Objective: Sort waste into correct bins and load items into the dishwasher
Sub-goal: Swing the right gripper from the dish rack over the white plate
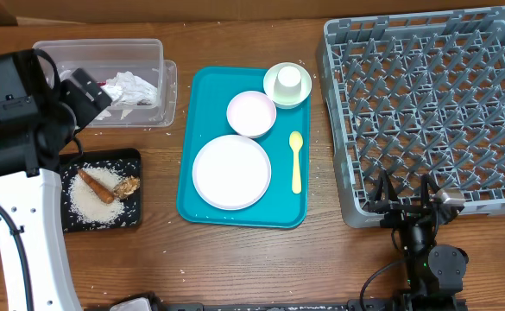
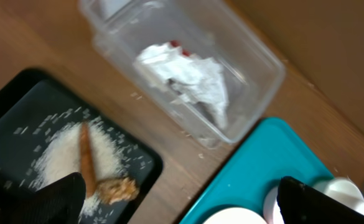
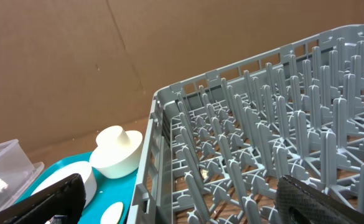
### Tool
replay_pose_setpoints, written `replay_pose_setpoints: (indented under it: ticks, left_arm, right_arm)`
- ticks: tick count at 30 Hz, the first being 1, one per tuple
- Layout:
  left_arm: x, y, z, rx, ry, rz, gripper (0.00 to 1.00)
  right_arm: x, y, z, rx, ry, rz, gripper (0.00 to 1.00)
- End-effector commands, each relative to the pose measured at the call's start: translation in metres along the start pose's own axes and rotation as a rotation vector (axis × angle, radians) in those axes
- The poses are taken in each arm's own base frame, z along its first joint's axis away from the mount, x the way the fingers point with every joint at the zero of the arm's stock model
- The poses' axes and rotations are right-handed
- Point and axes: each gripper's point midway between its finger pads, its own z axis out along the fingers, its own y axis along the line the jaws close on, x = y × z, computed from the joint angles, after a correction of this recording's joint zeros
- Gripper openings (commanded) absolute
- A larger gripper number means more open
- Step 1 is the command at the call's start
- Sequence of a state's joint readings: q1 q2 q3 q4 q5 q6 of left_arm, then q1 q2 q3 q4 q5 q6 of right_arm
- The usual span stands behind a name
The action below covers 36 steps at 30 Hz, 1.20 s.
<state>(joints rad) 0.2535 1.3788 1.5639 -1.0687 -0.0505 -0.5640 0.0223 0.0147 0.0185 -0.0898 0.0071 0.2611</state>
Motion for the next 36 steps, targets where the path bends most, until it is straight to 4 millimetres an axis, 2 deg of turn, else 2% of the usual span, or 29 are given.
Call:
replay_pose_setpoints:
  ticks: [1,10,13,14,16,18,20,25,30,34,36]
  left_arm:
    - [-0.005,0.029,0.007,-0.120,-0.012,-0.182,1.00]
    - [0.005,0.035,0.030,-0.170,0.055,-0.182,1.00]
    - [0.007,0.035,0.036,-0.182,0.071,-0.180,1.00]
    - [0.007,0.036,0.039,-0.185,0.076,-0.180,1.00]
    - [0.008,0.036,0.043,-0.192,0.085,-0.179,1.00]
    - [0.009,0.037,0.046,-0.198,0.092,-0.178,1.00]
    - [0.010,0.037,0.048,-0.202,0.097,-0.177,1.00]
    - [0.010,0.037,0.048,-0.202,0.098,-0.177,1.00]
    - [0.010,0.037,0.048,-0.202,0.098,-0.178,1.00]
    - [0.010,0.037,0.048,-0.202,0.098,-0.178,1.00]
    - [0.010,0.037,0.048,-0.202,0.098,-0.178,1.00]
  right_arm:
    - [0.001,0.001,0.000,-0.007,-0.006,-0.007,1.00]
    - [0.001,0.000,0.000,0.001,-0.009,-0.007,1.00]
    - [-0.009,-0.004,0.000,0.024,-0.051,0.003,1.00]
    - [-0.018,0.003,-0.001,-0.009,-0.088,0.024,1.00]
    - [-0.039,0.029,-0.006,-0.154,-0.152,0.130,1.00]
    - [-0.055,0.066,-0.018,-0.381,-0.162,0.284,1.00]
    - [-0.061,0.096,-0.034,-0.571,-0.107,0.414,1.00]
    - [-0.089,0.105,-0.049,-0.668,-0.156,0.589,1.00]
    - [-0.136,0.123,-0.079,-0.787,-0.282,0.549,1.00]
    - [-0.164,0.140,-0.090,-0.813,-0.319,0.425,1.00]
    - [-0.173,0.148,-0.085,-0.791,-0.291,0.342,1.00]
